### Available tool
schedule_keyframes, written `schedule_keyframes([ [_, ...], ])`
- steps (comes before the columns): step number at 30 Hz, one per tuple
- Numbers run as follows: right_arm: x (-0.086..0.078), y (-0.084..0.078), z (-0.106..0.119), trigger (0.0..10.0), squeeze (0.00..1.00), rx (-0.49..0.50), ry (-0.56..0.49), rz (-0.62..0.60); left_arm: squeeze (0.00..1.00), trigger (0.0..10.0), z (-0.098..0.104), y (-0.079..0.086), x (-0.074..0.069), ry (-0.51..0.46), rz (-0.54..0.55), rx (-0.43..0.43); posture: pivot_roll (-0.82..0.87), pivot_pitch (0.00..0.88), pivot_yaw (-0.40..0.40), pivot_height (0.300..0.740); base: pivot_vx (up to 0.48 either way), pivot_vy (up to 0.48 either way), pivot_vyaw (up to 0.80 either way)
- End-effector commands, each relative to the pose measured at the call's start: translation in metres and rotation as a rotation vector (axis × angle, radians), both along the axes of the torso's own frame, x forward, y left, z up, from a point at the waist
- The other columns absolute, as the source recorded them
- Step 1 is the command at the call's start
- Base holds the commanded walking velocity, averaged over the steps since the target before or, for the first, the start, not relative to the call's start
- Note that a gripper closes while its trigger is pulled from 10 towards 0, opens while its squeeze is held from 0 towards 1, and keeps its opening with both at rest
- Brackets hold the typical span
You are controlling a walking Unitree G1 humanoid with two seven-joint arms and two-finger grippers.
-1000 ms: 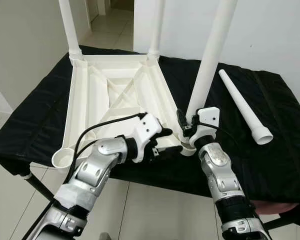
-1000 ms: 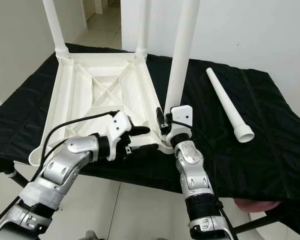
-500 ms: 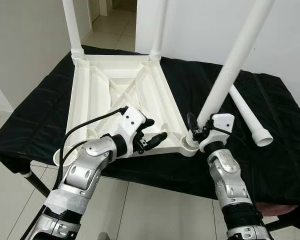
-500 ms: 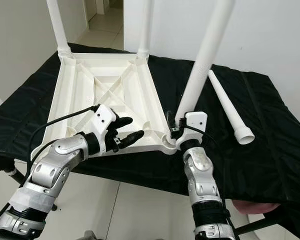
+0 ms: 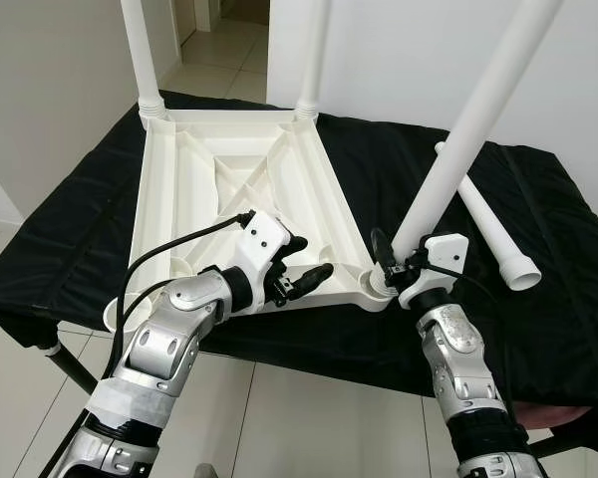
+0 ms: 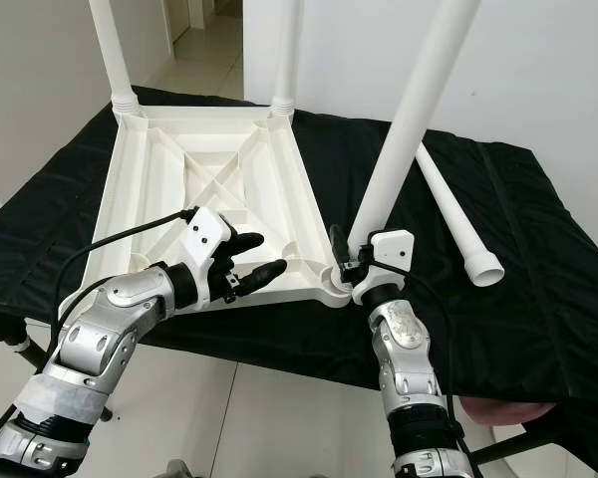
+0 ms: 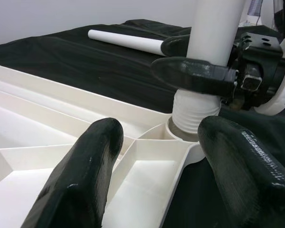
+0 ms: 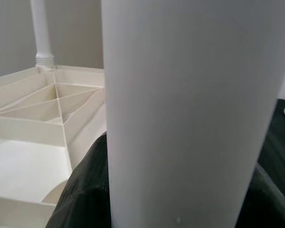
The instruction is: Building children table
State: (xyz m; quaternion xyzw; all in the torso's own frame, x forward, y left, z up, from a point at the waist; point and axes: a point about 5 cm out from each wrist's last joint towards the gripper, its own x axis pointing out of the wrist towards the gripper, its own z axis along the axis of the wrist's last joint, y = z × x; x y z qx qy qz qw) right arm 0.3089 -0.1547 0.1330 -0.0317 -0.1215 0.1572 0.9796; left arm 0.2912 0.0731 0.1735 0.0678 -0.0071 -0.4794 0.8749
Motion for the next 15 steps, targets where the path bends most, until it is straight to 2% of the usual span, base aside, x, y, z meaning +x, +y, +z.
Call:
schedule_keyframes([
  [1, -0.0015, 0.0034, -0.0176, 10.0, 0.0, -0.044, 0.08, 0.034, 0.0, 10.0, -0.0009, 0.0004, 0.0, 0.006, 0.039, -0.002, -0.01, 0.0, -0.06, 0.74, 0.0, 0.0, 0.0],
  [4, 0.0004, 0.0061, -0.0208, 10.0, 0.0, -0.104, 0.081, 0.072, 0.0, 10.0, 0.0006, 0.0018, 0.0005, 0.006, 0.054, -0.009, 0.0, 0.0, -0.065, 0.74, 0.0, 0.0, 0.0],
  [15, -0.0032, 0.0101, -0.0274, 10.0, 0.0, -0.173, 0.08, 0.158, 0.0, 10.0, 0.0016, 0.0018, -0.0003, 0.001, 0.057, -0.006, -0.01, 0.0, -0.063, 0.74, 0.0, 0.0, 0.0],
])
